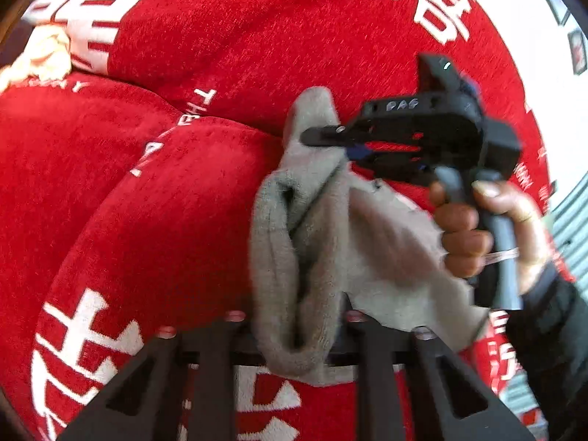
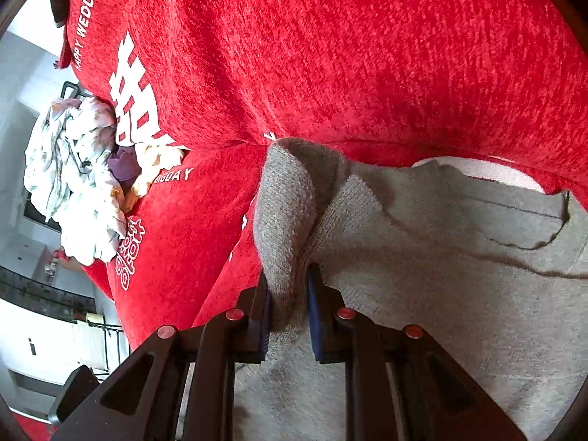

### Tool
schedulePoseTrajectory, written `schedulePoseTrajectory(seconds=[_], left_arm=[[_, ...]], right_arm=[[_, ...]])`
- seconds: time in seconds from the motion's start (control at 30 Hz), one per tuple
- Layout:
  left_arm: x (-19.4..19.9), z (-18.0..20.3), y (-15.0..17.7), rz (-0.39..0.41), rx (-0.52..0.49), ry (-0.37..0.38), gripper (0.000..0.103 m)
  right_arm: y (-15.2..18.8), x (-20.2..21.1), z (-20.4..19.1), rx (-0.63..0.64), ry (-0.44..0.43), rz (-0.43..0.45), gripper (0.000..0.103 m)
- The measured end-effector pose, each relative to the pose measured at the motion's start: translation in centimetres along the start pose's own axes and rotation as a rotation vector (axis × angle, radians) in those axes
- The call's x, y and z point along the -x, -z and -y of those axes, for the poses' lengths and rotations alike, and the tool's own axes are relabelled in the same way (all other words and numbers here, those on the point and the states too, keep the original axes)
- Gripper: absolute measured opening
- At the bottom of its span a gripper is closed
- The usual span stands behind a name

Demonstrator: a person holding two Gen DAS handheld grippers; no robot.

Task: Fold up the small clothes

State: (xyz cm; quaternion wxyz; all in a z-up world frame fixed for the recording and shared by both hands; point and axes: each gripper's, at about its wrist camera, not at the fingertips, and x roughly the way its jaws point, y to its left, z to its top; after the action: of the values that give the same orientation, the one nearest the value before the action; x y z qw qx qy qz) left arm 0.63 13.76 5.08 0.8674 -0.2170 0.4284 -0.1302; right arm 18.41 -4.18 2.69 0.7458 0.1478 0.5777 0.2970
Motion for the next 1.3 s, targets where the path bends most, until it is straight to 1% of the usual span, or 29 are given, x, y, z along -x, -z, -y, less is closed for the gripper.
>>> schedulePoseTrajectory(seconds=[0.13, 0.23, 0.33, 0.43, 0.6, 0.73, 0.87, 1.0, 1.17, 1.3], left_arm=[[1.1, 1.5, -0.1, 0.036, -0.030, -0.057, 0.012], [1.9, 3.6, 0.1, 0.044, -0.081, -0.118, 0.012], [2.0, 7.0, 0.7, 0.060, -0.179, -0.204, 0.011], [1.7, 10.0, 1.3, 0.066, -0.247, -0.244, 0.012], [0.3, 13.9, 2.0, 0.049, -0.322, -0.267, 0.011], [-0.4, 16.1, 2.2, 0.037, -0.359, -0.288, 0.012], [-1.4, 19.0, 3.1, 0.019, -0.426, -0.314, 0.011], [-2.6, 21.8, 4.1, -0.001, -0.470, -0.303, 0.011], [-4.4, 25.0, 4.8, -0.031, -0.511, -0.301, 0.011], [-5.4, 27.5, 5.4, -0.046, -0.549, -0.298, 0.012]], right_arm=[[0.0, 0.7, -0.2, 0.009, -0.002, 0.011, 0.019], [-0.1, 1.6, -0.2, 0.002, -0.022, 0.024, 0.019], [0.1, 3.0, -0.1, 0.014, -0.020, 0.035, 0.019], [0.3, 4.7, 0.5, 0.006, -0.025, 0.044, 0.018], [0.6, 7.6, 2.8, -0.046, -0.047, 0.055, 0.018], [1.1, 9.4, 4.4, -0.076, -0.064, 0.061, 0.018], [1.5, 10.9, 5.5, -0.074, -0.035, 0.051, 0.018], [2.2, 12.8, 7.4, -0.083, -0.040, 0.050, 0.018], [3.1, 14.9, 10.7, -0.105, -0.099, 0.061, 0.018], [3.6, 16.2, 12.7, -0.109, -0.119, 0.079, 0.018]])
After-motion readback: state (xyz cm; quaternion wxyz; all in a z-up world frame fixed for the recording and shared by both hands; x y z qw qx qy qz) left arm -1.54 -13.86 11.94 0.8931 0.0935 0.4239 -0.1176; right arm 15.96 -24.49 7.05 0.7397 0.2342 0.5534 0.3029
